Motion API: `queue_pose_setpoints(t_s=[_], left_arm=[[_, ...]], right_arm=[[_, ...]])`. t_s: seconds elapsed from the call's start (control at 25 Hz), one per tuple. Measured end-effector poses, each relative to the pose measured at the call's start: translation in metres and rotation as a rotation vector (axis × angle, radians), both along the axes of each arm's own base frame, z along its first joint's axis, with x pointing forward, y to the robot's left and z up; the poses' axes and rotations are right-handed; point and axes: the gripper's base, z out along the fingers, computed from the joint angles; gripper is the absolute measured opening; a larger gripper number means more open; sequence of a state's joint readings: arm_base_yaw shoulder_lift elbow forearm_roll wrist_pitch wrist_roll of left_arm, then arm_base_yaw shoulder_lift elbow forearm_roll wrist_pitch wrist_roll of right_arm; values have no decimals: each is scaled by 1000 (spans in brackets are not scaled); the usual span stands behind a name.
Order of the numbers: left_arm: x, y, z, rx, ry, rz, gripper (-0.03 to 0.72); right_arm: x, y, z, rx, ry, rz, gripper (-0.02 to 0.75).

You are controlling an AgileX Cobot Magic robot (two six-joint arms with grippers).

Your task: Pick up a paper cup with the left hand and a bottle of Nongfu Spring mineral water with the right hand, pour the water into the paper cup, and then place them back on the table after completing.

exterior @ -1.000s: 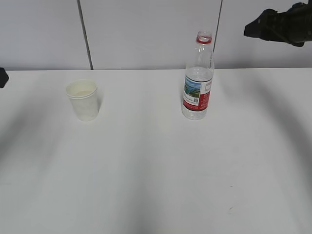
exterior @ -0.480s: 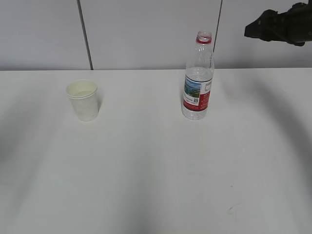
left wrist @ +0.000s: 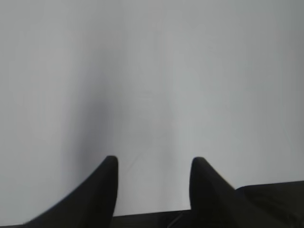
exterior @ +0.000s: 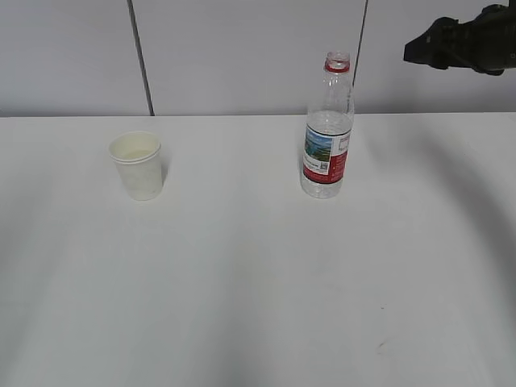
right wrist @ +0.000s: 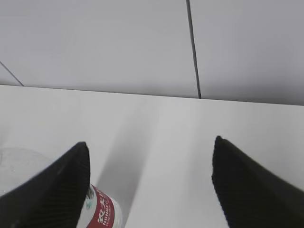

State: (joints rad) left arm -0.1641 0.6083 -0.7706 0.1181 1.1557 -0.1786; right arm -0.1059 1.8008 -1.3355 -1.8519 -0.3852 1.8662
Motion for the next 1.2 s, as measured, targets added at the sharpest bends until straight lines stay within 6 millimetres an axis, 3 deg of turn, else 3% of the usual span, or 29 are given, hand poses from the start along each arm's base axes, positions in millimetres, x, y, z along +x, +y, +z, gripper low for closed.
queue_pose_setpoints(t_s=[0.32, 0.64, 1.2], left_arm=[[-54, 8, -33, -31, -201, -11, 305], [-91, 14, -46, -55, -402, -21, 300], [-94, 10, -47, -111, -405, -45, 300]], right_arm=[[0, 0, 0, 1, 0, 1, 590], [0, 0, 0, 1, 0, 1, 590], [0, -1, 0, -4, -3, -10, 589]])
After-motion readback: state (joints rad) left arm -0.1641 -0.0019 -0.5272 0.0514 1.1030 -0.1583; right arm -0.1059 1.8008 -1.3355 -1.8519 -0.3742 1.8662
